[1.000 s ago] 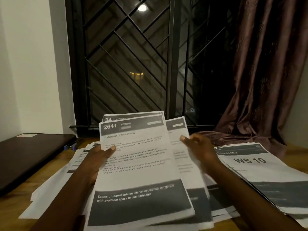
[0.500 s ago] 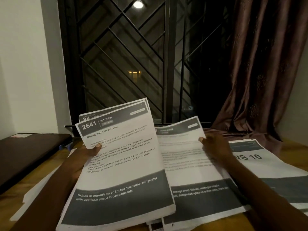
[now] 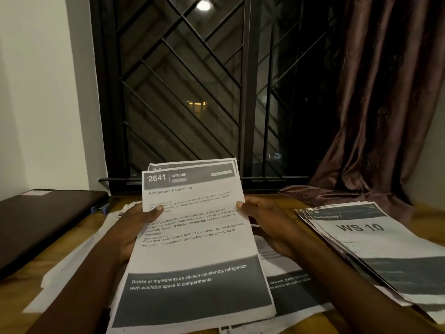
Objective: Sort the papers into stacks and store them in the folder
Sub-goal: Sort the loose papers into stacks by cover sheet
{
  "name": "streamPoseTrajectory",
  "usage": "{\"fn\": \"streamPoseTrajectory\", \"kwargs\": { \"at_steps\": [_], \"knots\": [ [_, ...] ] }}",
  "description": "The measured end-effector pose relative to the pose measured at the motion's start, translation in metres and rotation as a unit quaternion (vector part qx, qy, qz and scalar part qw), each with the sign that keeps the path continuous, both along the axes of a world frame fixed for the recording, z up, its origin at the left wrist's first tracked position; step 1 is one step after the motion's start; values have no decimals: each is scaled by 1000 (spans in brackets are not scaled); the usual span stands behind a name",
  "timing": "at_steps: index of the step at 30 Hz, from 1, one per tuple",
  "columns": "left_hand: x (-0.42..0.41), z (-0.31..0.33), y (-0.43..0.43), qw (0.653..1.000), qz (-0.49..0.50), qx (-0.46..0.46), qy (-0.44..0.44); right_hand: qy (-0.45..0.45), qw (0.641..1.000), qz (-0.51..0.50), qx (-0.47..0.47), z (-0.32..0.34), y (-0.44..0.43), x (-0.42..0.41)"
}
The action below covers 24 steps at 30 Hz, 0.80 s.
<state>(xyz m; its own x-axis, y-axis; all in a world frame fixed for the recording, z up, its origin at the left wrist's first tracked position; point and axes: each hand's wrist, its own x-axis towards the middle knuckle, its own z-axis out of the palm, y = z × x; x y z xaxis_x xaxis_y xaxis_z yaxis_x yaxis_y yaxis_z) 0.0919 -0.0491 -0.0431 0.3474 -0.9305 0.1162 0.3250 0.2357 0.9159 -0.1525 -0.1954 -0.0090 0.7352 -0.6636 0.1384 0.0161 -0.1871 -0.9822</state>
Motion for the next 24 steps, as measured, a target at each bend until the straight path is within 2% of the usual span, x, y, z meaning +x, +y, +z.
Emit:
{"fn": "streamPoseTrajectory", "kwargs": {
  "at_steps": [4, 7, 11, 13, 15, 22, 24],
  "knots": [
    [-6, 0, -1, 1000, -3, -3, 5, -55, 996, -58, 36, -5, -3, 2],
    [-6, 1, -6, 998, 48, 10, 35, -98, 987, -114, 58, -5, -16, -7],
    [7, -4, -5, 993, 98, 21, 60, -59, 959, -267, -79, 4, -47, -29],
    [12, -6, -1, 992, 114, 16, 59, -66, 941, -314, -110, 9, -58, -43],
    [15, -7, 1, 992, 117, 2, 52, -87, 929, -341, -115, 10, -67, -52],
    [7, -2, 5, 994, 103, 4, 45, -72, 914, -363, -167, 10, -81, -59],
    [9, -2, 8, 991, 130, 16, 29, -61, 906, -377, -185, 11, -84, -61]
  ]
}}
